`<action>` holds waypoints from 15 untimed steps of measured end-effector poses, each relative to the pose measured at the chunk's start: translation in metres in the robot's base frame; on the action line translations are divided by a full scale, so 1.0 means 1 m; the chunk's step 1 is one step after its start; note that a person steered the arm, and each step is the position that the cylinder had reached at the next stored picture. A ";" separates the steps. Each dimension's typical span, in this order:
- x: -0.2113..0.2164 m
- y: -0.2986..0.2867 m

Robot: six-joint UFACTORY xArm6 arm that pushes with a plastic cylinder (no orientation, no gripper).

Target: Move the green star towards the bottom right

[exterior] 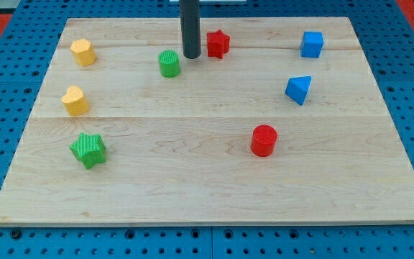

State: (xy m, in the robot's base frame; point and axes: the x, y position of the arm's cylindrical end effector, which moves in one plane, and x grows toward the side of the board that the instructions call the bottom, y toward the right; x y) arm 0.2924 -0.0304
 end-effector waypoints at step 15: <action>0.288 -0.016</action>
State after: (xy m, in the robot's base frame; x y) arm 0.5799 -0.0460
